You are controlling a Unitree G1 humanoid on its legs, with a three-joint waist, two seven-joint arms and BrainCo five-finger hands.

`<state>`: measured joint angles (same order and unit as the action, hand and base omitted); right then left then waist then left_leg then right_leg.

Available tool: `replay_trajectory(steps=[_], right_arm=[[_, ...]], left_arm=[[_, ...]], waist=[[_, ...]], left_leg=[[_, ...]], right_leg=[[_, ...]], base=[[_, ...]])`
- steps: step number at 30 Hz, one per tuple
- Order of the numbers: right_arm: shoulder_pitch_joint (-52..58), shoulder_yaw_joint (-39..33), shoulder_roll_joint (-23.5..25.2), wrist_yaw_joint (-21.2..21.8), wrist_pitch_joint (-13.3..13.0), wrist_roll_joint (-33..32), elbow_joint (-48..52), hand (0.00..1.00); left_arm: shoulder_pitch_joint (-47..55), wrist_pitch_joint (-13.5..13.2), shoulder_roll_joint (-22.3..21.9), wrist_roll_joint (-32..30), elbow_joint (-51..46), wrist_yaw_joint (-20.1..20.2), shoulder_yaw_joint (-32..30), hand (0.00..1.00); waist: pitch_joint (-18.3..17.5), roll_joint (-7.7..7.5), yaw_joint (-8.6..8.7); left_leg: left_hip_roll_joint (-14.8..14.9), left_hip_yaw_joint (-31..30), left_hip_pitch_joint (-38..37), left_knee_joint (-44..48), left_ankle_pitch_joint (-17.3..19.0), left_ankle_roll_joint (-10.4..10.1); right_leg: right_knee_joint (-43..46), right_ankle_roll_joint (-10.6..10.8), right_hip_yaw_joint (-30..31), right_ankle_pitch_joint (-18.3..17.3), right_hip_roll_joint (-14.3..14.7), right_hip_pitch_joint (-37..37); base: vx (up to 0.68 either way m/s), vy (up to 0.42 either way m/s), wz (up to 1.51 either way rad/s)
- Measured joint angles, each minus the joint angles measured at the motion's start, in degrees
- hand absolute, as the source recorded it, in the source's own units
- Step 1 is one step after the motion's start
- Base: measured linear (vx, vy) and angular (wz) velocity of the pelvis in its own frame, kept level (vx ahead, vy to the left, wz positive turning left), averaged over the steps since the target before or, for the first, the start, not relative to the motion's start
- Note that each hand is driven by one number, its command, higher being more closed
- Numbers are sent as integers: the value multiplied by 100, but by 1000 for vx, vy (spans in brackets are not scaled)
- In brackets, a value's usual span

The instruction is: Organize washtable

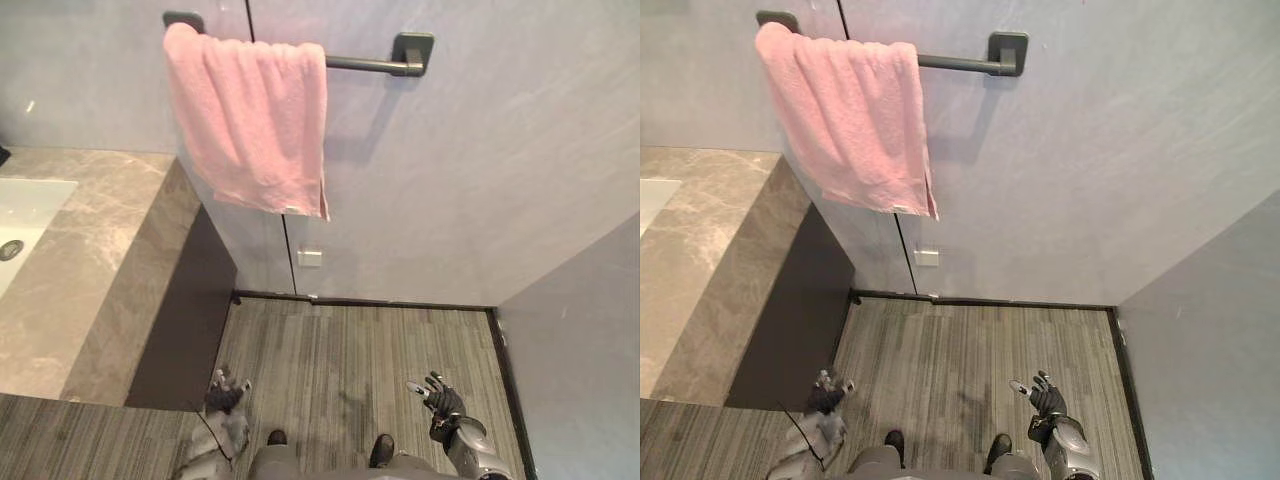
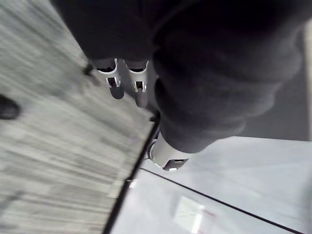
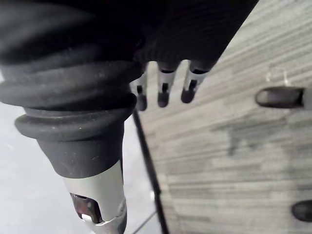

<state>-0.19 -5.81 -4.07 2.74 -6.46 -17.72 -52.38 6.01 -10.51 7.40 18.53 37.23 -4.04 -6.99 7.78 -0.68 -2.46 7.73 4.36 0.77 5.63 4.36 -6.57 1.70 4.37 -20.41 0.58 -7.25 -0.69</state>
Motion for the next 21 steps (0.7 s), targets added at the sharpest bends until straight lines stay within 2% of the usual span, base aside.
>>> replay_trajectory(steps=[4, 7, 10, 11, 12, 15, 18, 21], right_arm=[[-55, 162, -96, 29, 2, 20, 77, 0], [-49, 421, -202, 138, 7, 38, 211, 0], [-80, 536, -259, 287, 9, 96, 220, 0], [-76, 645, -321, 343, 13, 147, 219, 0], [-71, 672, -364, 371, 26, 191, 218, 0], [-59, 717, -429, 391, 33, 262, 217, 0], [-45, 869, -541, 473, 37, 270, 216, 0], [-22, 886, -540, 526, 40, 276, 216, 0]], left_arm=[[60, -43, 310, -151, -1278, 21, -56, 0], [69, -71, 488, -203, -2178, 45, -102, 0], [-42, -123, 1001, -371, -3131, 212, -234, 0], [-178, -139, 1374, -411, -3295, 270, -283, 0], [-401, -153, 1745, -414, -3320, 287, -282, 0], [-935, -264, 2412, -397, -3319, 304, -282, 0], [-1432, -412, 2867, -256, -3252, 354, -286, 0], [-1797, -480, 3086, -116, -2918, 375, -284, 0]], waist=[[-100, 166, 3], [-157, 216, 12], [-187, 201, 4], [-226, 197, 6], [-260, 205, 6], [-313, 199, 17], [-327, 197, 17], [-328, 197, 22]], left_leg=[[-37, 27, -91, -324, -154, 22], [-15, 59, -174, -495, -214, 24], [7, 115, -254, -575, -229, 27], [6, 150, -248, -580, -230, 27], [-2, 163, -240, -582, -237, 37], [-37, 159, -264, -588, -246, 48], [-69, 155, -265, -703, -345, 65], [-68, 129, -268, -777, -401, 64]], right_leg=[[-135, -22, 21, 88, 12, 19], [-187, -41, 51, 131, 54, 19], [-278, -65, 131, 205, 94, -6], [-356, -56, 155, 260, 104, -13], [-407, -59, 163, 302, 105, -18], [-588, -51, 155, 406, 102, -124], [-727, -57, 146, 505, 101, -138], [-727, -72, 125, 517, 109, -120]], base=[[2, 5, -2], [-7, -13, -8], [-6, -1, -17], [-7, 3, -13], [-8, 7, -10], [0, 0, 0], [-10, -1, 1], [-35, -10, 4]])
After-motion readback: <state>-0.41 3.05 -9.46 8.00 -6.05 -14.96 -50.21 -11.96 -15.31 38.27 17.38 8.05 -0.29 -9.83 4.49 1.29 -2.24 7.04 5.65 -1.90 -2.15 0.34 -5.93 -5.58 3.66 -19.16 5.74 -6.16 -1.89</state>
